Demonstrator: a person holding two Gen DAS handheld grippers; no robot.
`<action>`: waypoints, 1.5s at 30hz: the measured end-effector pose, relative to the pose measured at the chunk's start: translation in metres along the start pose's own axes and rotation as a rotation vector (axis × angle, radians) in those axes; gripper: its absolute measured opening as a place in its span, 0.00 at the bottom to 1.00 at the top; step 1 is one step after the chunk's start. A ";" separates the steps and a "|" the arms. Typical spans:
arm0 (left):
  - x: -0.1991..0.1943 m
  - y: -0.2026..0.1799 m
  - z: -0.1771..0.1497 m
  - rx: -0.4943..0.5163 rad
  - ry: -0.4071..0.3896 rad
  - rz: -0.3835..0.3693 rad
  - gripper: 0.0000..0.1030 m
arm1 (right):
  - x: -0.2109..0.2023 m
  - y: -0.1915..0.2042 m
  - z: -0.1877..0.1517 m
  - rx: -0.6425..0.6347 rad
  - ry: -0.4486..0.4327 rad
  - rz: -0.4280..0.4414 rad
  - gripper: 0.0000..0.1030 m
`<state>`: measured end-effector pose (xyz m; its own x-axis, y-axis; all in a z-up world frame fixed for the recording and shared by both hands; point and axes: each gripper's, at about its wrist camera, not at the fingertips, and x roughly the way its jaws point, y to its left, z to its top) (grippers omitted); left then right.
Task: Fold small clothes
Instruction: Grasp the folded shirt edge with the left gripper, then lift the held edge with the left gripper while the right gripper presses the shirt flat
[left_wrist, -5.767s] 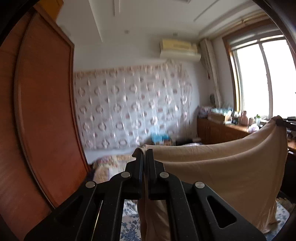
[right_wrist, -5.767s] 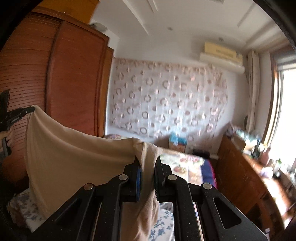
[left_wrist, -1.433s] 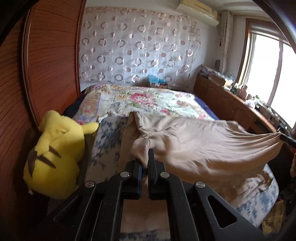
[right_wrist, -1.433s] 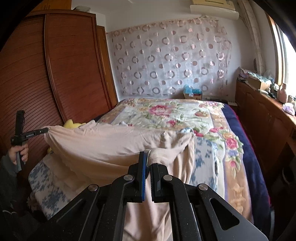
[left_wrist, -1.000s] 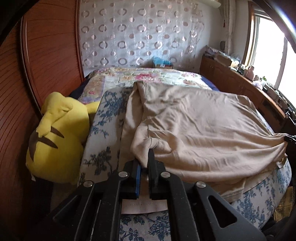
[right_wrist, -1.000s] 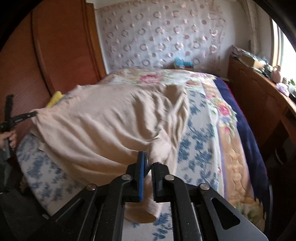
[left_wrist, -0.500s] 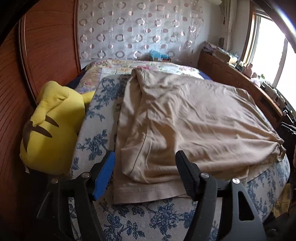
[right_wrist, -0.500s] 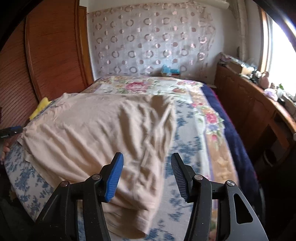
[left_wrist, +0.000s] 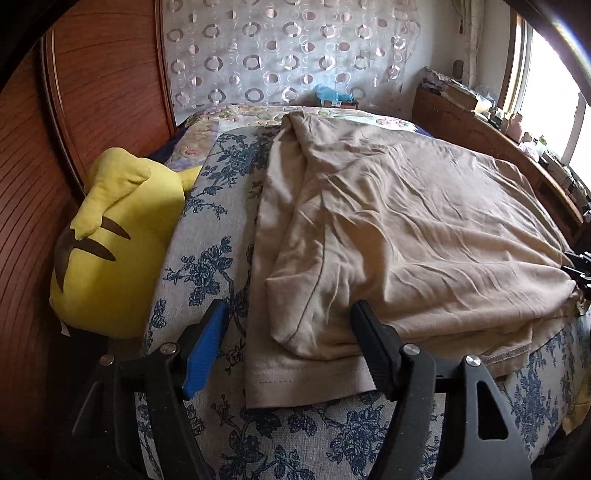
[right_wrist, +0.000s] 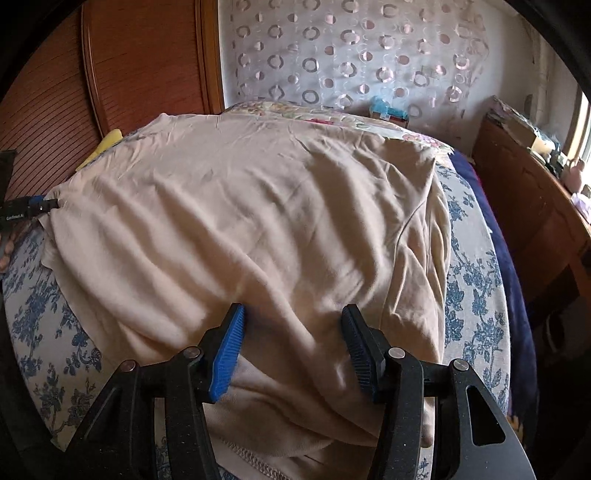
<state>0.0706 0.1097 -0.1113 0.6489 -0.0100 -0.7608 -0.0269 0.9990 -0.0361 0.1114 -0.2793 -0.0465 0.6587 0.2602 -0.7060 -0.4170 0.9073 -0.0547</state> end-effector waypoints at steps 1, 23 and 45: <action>0.001 0.000 0.000 -0.001 0.000 0.000 0.70 | 0.003 0.006 -0.002 -0.005 0.002 0.009 0.59; -0.001 0.010 0.004 -0.052 -0.006 -0.084 0.33 | -0.017 0.013 -0.008 -0.020 -0.001 0.013 0.69; -0.077 -0.079 0.063 0.052 -0.255 -0.312 0.06 | -0.017 0.013 -0.008 -0.023 -0.001 0.017 0.71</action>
<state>0.0706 0.0344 -0.0086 0.7876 -0.3086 -0.5334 0.2355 0.9506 -0.2022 0.0896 -0.2747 -0.0407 0.6522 0.2756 -0.7062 -0.4420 0.8951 -0.0589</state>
